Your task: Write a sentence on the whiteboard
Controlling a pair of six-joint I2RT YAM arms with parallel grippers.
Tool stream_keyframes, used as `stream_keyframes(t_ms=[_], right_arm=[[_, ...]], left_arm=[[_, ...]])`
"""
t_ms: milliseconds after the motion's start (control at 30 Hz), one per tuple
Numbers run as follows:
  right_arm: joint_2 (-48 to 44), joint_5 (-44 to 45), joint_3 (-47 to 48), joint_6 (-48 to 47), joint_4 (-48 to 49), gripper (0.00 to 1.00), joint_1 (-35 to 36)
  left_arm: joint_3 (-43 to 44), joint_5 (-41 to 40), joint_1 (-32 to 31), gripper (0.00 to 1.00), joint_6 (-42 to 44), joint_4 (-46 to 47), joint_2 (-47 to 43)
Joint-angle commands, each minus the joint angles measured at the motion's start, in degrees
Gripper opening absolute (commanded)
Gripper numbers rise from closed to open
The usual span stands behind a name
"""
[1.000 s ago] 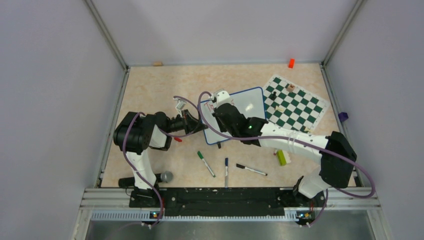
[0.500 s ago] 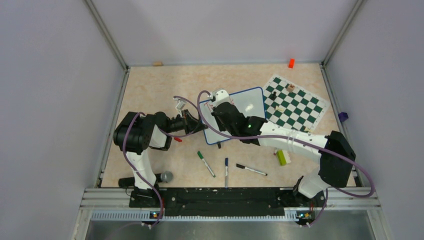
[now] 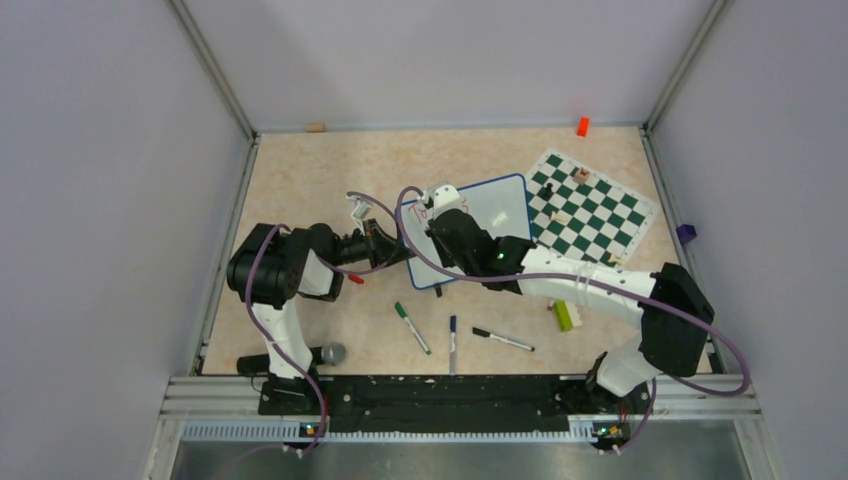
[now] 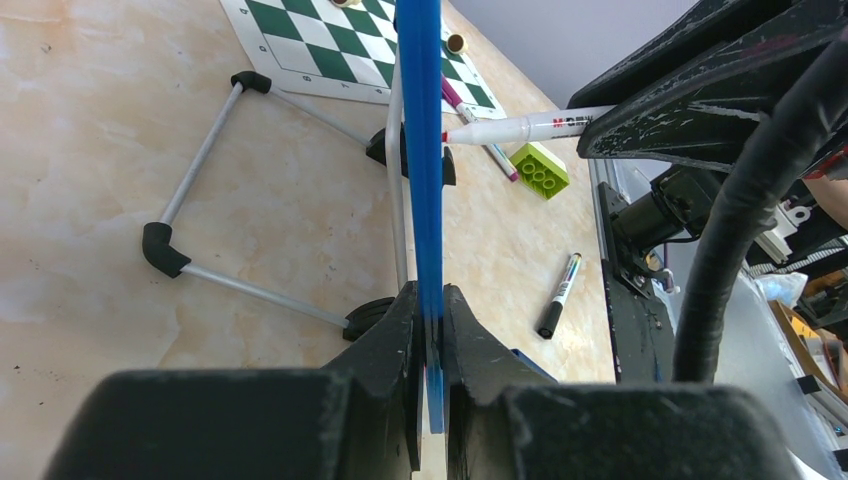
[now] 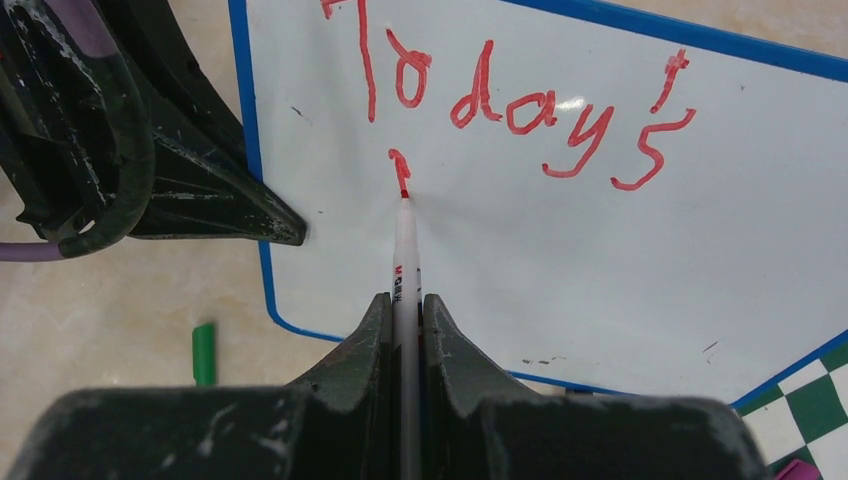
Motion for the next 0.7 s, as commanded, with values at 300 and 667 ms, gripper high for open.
stream_keyframes(t_ms=[300, 667], right_arm=[[-1.26, 0.88, 1.51, -0.28, 0.46, 0.0, -1.42], [0.25, -0.03, 4.36, -1.62, 0.54, 0.0, -2.68]], left_arm=[[-0.17, 2.42, -0.1, 0.0, 1.94, 6.03, -1.31], [-0.17, 2.35, -0.11, 0.0, 1.88, 6.03, -1.15]])
